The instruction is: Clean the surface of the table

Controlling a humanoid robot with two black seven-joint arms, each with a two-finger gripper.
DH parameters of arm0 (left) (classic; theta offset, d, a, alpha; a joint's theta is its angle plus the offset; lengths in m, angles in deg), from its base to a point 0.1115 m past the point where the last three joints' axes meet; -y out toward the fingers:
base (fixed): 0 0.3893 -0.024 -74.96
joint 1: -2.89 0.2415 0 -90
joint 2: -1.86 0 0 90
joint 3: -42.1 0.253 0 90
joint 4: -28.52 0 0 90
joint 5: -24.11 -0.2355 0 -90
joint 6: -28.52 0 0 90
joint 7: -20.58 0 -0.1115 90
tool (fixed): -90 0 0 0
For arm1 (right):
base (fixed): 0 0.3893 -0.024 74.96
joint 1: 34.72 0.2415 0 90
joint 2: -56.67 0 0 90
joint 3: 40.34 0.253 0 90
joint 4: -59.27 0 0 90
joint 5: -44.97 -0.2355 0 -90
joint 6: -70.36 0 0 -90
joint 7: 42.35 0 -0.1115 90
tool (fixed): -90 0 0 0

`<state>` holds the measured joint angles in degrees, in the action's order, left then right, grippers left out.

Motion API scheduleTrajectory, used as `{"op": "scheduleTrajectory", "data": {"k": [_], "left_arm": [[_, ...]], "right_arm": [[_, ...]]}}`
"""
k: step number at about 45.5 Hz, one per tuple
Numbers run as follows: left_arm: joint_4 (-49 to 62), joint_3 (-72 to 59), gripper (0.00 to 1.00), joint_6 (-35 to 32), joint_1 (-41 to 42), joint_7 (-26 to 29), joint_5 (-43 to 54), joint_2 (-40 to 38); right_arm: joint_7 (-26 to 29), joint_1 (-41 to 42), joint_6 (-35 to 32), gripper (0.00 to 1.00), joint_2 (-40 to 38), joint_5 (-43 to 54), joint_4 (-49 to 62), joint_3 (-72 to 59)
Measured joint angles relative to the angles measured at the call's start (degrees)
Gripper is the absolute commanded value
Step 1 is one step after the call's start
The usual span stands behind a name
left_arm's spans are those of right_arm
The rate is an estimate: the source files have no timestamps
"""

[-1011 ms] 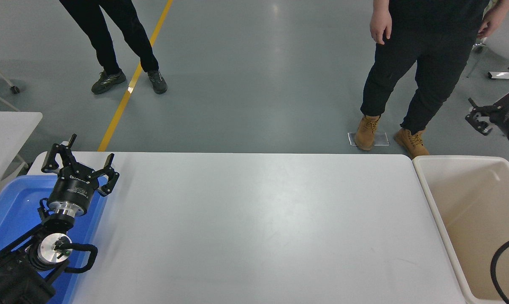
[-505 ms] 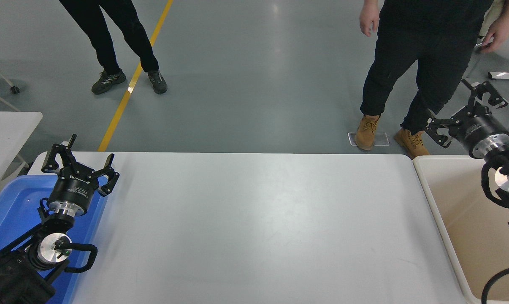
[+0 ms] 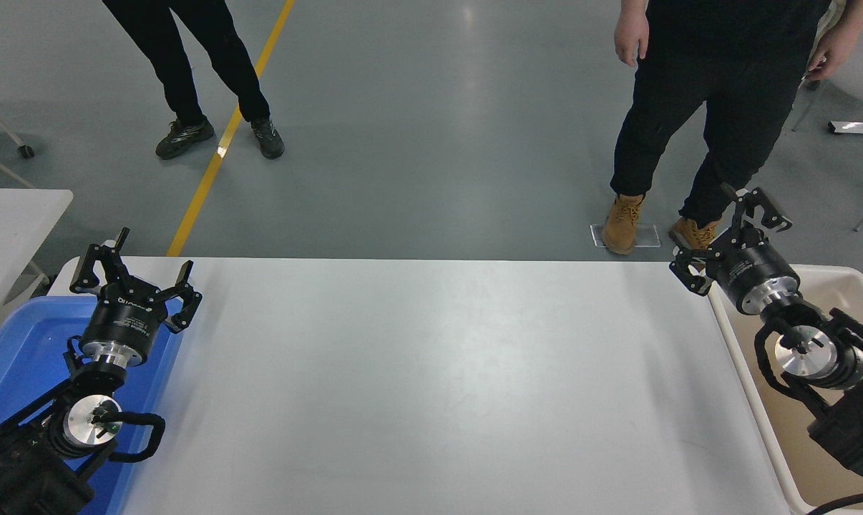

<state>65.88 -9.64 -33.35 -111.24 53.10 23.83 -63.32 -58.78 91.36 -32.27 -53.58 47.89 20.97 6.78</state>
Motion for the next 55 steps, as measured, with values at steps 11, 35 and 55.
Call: {"op": "scheduleTrajectory", "data": {"k": [11, 35, 55], "left_arm": [[0.0, 0.03, 0.99, 0.0, -0.02, 0.0, -0.01, -0.03], [0.0, 0.05, 0.99, 0.0, -0.03, 0.0, -0.03, 0.01], [0.0, 0.04, 0.99, 0.0, -0.02, 0.0, 0.0, -0.03]], "right_arm": [[-1.82, 0.01, 0.99, 0.99, 3.85, 0.52, 0.89, 1.77], [-8.38, 5.15, 2.47, 0.98, 7.88, 0.41, 9.95, 4.5], [-10.41, 5.98, 2.89, 0.99, 8.17, -0.04, 16.32, 4.3]]}}
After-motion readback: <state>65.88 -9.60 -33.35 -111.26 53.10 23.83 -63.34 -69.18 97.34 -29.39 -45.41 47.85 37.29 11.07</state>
